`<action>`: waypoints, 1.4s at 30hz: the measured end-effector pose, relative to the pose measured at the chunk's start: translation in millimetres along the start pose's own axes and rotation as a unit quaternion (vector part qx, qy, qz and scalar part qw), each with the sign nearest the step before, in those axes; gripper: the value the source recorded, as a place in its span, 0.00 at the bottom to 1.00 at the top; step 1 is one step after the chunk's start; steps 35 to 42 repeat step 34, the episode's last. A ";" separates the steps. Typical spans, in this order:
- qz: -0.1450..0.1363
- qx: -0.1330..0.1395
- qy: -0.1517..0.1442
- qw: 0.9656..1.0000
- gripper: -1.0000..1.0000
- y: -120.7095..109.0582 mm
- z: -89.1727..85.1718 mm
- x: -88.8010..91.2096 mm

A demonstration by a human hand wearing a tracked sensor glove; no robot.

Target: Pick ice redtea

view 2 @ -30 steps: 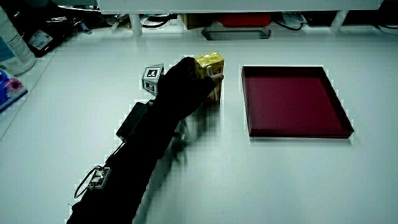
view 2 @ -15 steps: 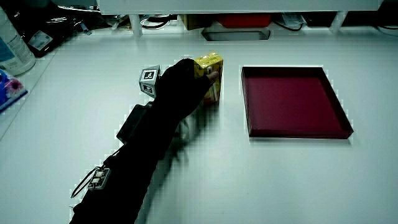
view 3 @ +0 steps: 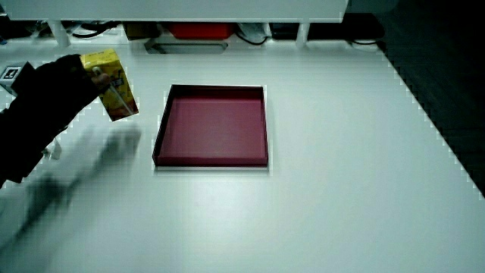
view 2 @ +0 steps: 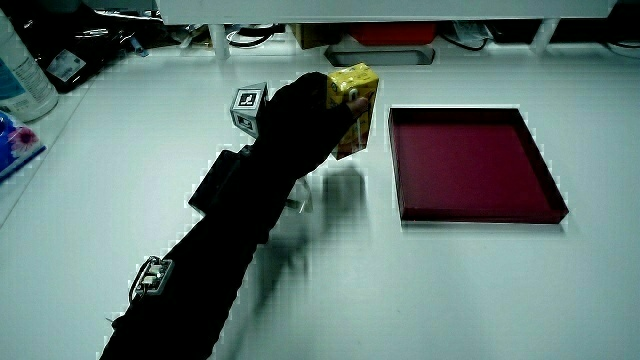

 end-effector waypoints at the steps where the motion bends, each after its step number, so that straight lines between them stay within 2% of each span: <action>1: -0.004 -0.001 -0.002 1.000 0.82 0.3 0.7 -1.7; 8: -0.009 0.006 0.000 1.000 0.96 0.1 3.2 -7.2; 10: -0.012 0.008 -0.015 1.000 1.00 -0.9 2.7 -7.5; 16: -0.015 0.014 -0.021 1.000 1.00 -2.0 4.0 -6.6; 17: -0.015 0.013 -0.013 1.000 1.00 -1.2 4.8 -6.0; 19: -0.022 0.007 -0.006 1.000 1.00 1.4 5.2 -3.2; 25: -0.049 -0.019 -0.011 0.999 1.00 7.3 -6.4 23.0; 29: -0.067 -0.046 -0.023 0.996 1.00 9.6 -22.7 43.9; 32: -0.078 -0.070 -0.044 0.993 1.00 11.0 -38.5 57.9; 34: -0.084 -0.084 -0.044 0.992 1.00 11.7 -48.9 62.9; 42: -0.084 -0.084 -0.044 0.992 1.00 11.7 -48.9 62.9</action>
